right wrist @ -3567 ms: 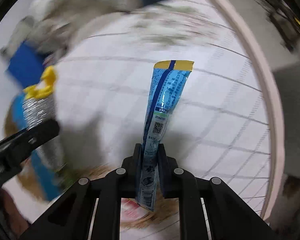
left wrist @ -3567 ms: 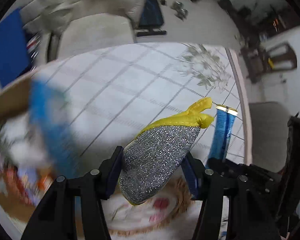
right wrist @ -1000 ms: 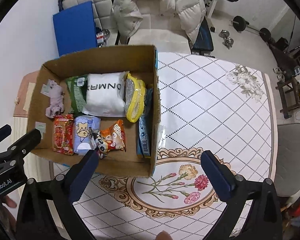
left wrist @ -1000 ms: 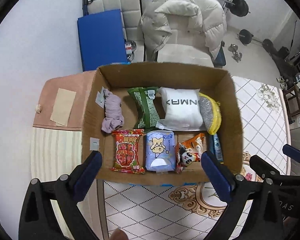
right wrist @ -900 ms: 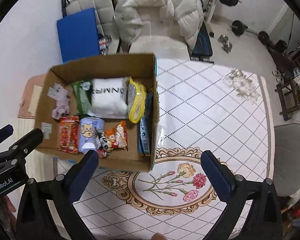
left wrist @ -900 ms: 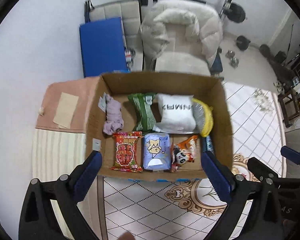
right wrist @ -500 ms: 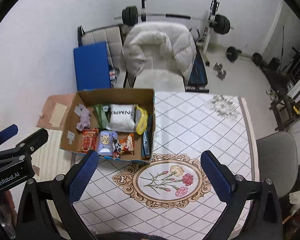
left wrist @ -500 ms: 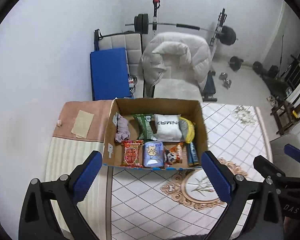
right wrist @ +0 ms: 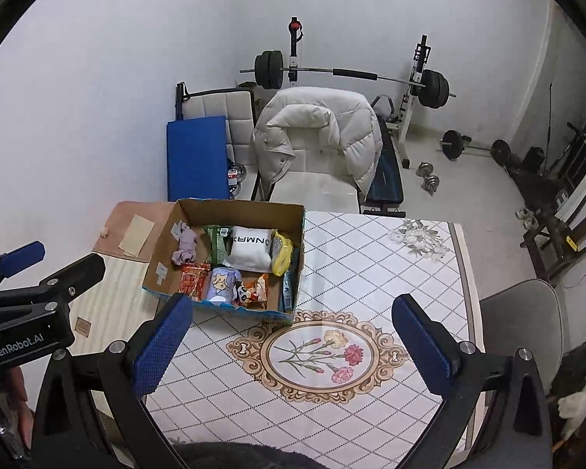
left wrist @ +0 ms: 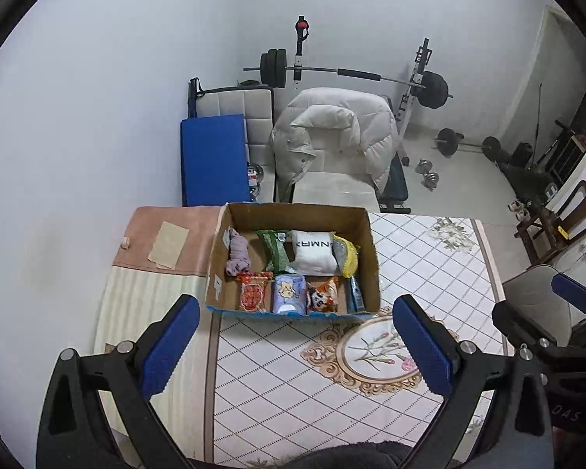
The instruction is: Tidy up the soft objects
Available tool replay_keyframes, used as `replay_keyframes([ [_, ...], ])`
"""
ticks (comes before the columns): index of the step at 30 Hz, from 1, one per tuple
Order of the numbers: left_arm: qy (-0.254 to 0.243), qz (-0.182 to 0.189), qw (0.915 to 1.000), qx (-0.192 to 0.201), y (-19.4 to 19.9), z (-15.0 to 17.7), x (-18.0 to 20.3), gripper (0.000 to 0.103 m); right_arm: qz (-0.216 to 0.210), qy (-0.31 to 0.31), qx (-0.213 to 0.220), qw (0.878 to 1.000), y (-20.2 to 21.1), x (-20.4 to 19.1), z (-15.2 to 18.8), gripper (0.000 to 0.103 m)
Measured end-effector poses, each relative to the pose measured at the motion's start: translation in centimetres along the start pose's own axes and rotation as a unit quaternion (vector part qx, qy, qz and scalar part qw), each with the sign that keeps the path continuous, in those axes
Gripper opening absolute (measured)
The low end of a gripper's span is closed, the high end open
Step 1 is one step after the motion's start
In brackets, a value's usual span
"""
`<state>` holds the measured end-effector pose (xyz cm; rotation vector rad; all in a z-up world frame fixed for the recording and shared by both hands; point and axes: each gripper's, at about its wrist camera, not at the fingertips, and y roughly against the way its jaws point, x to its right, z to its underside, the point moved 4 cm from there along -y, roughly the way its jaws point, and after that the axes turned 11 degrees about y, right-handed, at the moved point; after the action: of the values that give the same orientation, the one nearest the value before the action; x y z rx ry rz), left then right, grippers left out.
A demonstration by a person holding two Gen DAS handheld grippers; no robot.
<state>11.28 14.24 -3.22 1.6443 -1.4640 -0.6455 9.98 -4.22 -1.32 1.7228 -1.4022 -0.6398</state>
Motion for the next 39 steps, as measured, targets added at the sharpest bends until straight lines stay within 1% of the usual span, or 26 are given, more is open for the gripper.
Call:
replay_keyframes([
  [8,0.005,-0.002,0.9999,0.009,0.9,0.7,0.3,0.102,0.008,-0.010,0.005,1.000,0.7,0.8,0.4,0.103],
  [11,0.002,-0.016,0.9998,0.014,0.9,0.7,0.4,0.102,0.012,-0.012,0.004,1.000,0.3,0.9,0.4,0.103],
  [14,0.000,-0.021,0.9997,0.015,0.9,0.8,0.4,0.102,0.021,-0.011,0.006,1.000,0.5,1.1,0.5,0.103],
  [30,0.003,-0.021,0.9996,0.020,1.7,1.3,0.3,0.102,0.036,-0.014,0.012,0.999,1.6,1.8,0.4,0.103],
  [39,0.011,-0.027,0.9993,0.026,2.0,1.4,-0.2,0.102,0.035,-0.012,0.013,0.999,1.7,1.7,0.5,0.103],
])
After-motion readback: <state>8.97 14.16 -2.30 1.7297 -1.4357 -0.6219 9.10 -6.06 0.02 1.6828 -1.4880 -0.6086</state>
